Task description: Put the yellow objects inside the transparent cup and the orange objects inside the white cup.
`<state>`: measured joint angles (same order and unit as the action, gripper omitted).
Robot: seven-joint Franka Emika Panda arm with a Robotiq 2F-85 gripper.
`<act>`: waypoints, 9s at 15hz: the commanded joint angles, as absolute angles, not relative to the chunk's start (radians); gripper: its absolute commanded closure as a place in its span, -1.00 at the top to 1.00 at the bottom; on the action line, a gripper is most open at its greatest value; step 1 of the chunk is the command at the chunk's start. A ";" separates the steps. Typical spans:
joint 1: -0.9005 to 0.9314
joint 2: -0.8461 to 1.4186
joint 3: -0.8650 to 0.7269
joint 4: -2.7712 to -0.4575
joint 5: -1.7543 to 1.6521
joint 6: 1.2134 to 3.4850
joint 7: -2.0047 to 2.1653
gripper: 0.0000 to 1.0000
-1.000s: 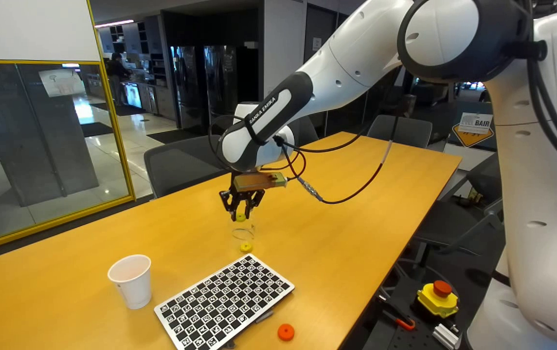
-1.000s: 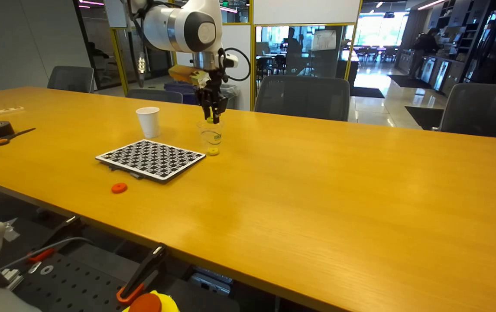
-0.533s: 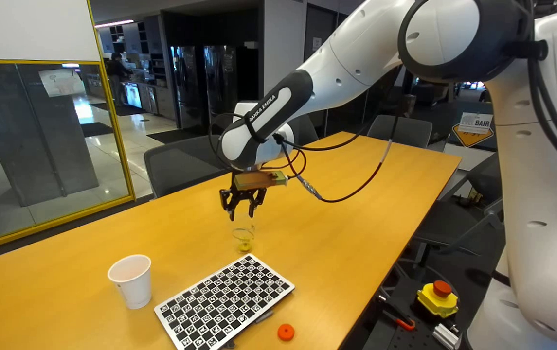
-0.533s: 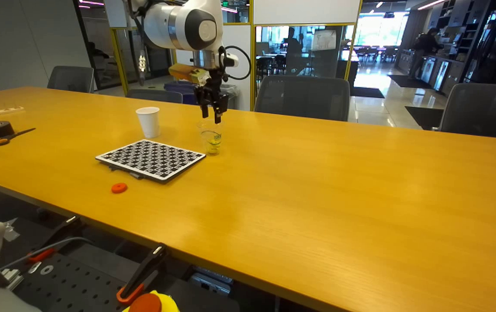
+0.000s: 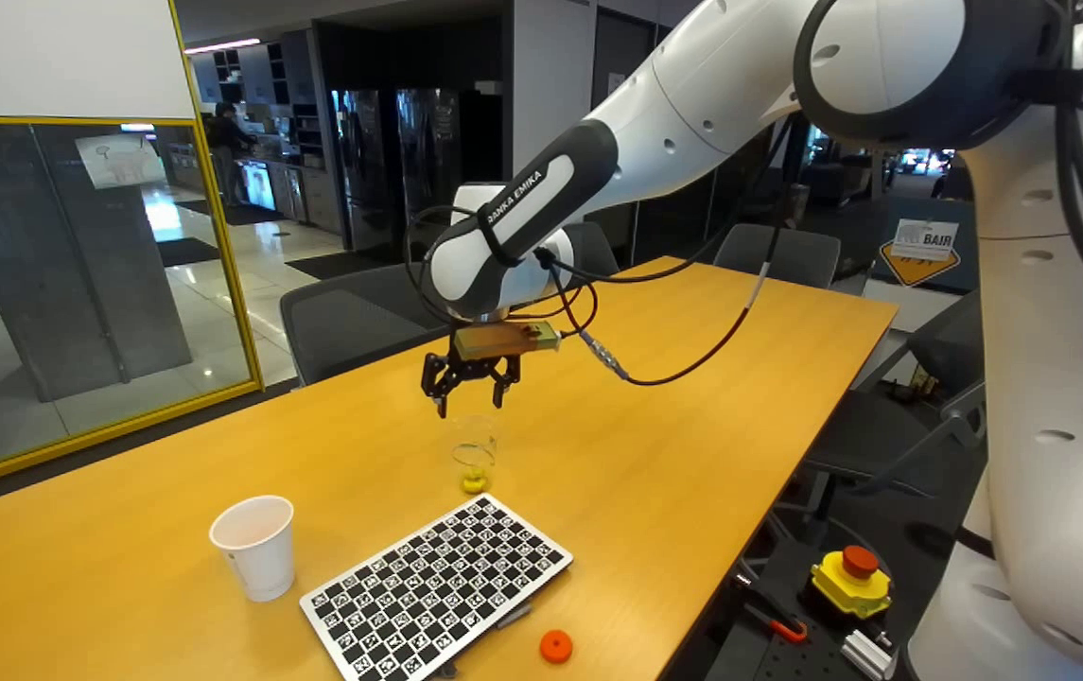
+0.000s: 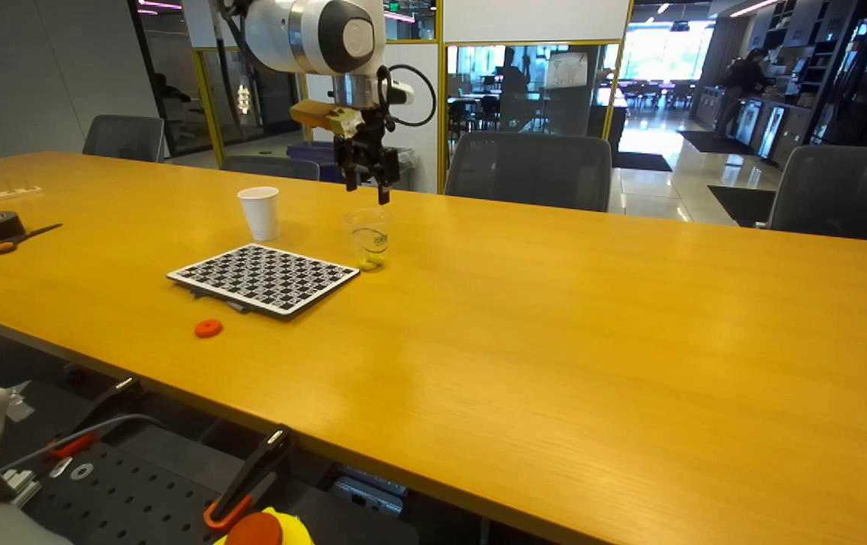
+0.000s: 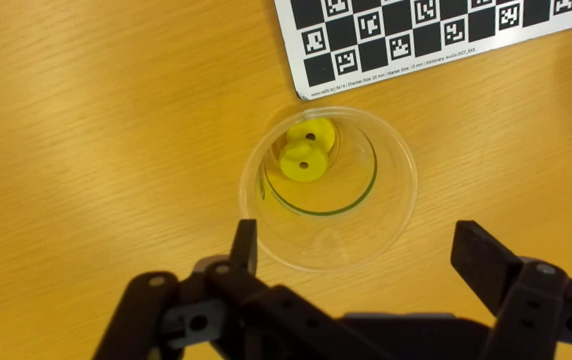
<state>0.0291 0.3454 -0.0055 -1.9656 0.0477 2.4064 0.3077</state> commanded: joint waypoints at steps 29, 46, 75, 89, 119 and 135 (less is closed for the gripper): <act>0.221 0.094 0.180 -2.763 0.021 2.931 0.528 1.00; 0.231 0.161 0.176 -2.763 0.165 2.917 0.535 1.00; 0.227 -0.074 0.170 -2.594 -0.090 2.557 0.535 -0.65; 0.242 0.385 0.157 -1.854 -0.081 2.359 0.271 -0.65; 0.332 0.697 0.145 -1.407 -0.068 2.242 0.151 0.66; 0.214 0.084 0.136 -2.044 -0.007 2.068 0.149 1.00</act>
